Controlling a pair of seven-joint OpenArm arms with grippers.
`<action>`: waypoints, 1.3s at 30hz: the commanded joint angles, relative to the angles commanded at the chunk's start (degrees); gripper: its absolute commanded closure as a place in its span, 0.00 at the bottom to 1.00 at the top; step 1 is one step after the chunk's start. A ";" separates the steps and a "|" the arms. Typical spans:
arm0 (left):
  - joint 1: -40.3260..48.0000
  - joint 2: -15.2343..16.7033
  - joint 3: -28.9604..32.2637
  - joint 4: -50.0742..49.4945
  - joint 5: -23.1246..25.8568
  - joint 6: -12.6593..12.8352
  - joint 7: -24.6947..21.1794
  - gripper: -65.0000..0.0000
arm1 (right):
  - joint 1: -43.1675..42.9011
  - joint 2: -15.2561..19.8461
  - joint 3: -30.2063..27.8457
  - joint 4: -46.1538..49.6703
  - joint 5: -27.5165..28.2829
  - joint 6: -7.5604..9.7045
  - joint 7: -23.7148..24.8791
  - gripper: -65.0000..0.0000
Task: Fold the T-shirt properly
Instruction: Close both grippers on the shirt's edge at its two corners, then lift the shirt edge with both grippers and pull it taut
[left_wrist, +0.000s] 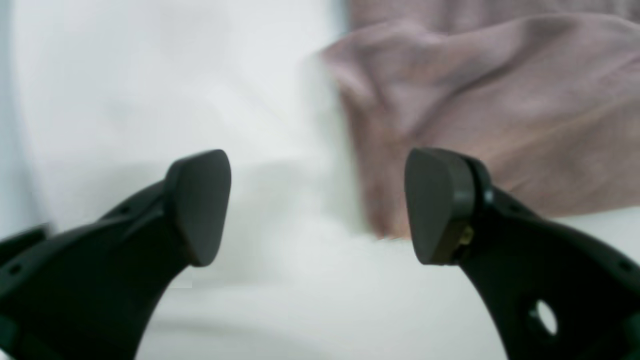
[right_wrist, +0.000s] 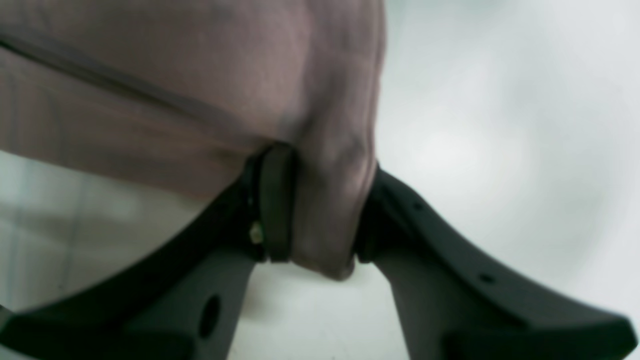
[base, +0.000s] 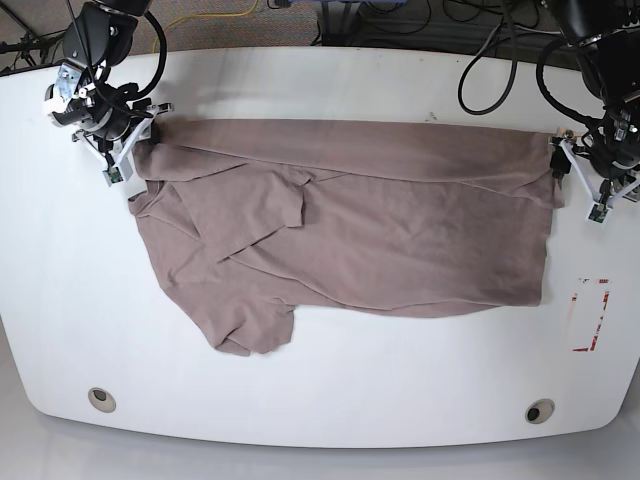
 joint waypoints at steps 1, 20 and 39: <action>0.00 0.00 0.00 -0.35 0.00 0.00 0.00 0.21 | 0.00 0.00 0.00 0.00 0.09 0.00 0.00 0.73; 0.00 0.09 2.90 -7.74 0.09 0.00 -0.26 0.37 | 0.09 0.00 0.00 0.00 0.09 0.00 0.00 0.73; 2.99 -0.35 2.64 -9.93 0.26 0.00 0.00 1.00 | -0.35 0.26 -0.18 0.09 -0.18 0.00 -0.09 0.97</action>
